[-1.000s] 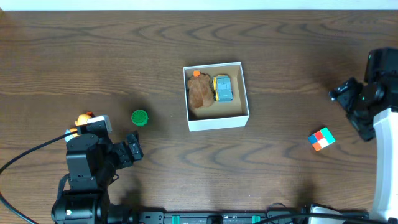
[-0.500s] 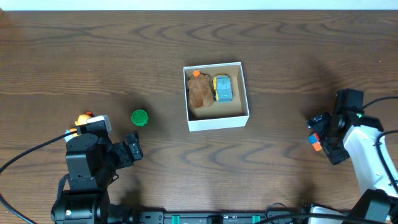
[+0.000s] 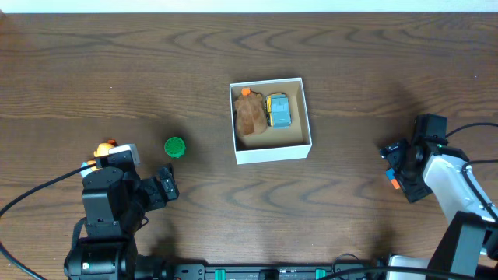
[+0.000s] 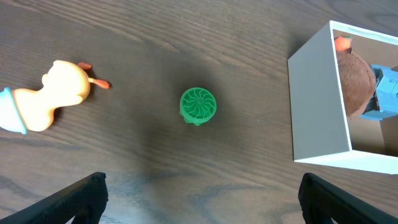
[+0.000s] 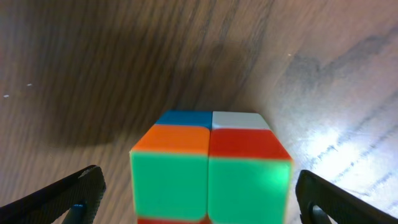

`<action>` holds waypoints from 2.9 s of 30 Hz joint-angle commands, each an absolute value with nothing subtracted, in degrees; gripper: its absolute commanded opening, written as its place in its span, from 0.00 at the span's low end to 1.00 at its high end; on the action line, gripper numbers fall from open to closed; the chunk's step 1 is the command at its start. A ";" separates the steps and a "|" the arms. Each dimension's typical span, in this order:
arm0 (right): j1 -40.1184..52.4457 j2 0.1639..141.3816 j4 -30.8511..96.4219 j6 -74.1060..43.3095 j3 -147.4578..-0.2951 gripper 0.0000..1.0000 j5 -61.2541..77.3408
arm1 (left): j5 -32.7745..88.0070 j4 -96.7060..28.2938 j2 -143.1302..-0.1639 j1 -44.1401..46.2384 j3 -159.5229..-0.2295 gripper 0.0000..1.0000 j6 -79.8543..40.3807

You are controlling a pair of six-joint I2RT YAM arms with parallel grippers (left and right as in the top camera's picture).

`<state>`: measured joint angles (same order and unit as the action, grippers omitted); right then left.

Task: Pack container
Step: 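Grasp the small colored cube with right gripper and lift, then place the cube into the box beside the truck, open right gripper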

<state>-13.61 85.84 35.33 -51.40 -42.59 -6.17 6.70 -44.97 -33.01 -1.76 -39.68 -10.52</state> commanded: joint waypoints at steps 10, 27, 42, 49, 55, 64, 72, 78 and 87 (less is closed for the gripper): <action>-13.87 87.81 33.98 -52.23 -42.15 0.82 -7.01 | 6.87 -44.95 -32.97 -1.65 -40.73 0.98 -10.63; -13.87 87.81 33.76 -52.23 -42.17 0.56 -7.03 | 6.87 -44.97 -32.97 -1.65 -40.73 0.98 -10.63; -13.65 87.72 32.97 -47.27 -43.24 0.32 -6.98 | 6.87 -44.95 -32.97 -1.65 -40.73 0.98 -10.63; -10.35 85.86 35.42 -38.61 -48.71 0.17 -6.98 | 6.87 -44.95 -32.97 -1.65 -40.73 0.98 -10.63; -1.10 81.91 42.39 -26.98 -60.03 0.09 -6.13 | 6.87 -44.97 -32.97 -1.65 -40.73 0.98 -10.63; 23.86 80.25 43.62 -17.96 -73.71 0.13 -6.20 | 6.87 -44.97 -32.97 -1.65 -40.73 0.98 -10.63; 32.71 86.39 40.51 -28.40 -73.28 0.15 -8.93 | 6.87 -44.97 -32.97 -1.65 -40.73 0.98 -10.63; 32.69 93.73 40.38 -29.91 -73.25 0.12 -7.60 | 6.87 -44.97 -32.97 -1.65 -40.73 0.98 -10.63; 32.67 99.35 39.53 -30.00 -73.25 0.14 -6.61 | 6.87 -44.97 -32.97 -1.65 -40.73 0.98 -10.63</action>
<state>32.38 98.37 39.77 -28.91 -73.03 -6.48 6.70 -44.97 -33.01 -1.76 -39.68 -10.52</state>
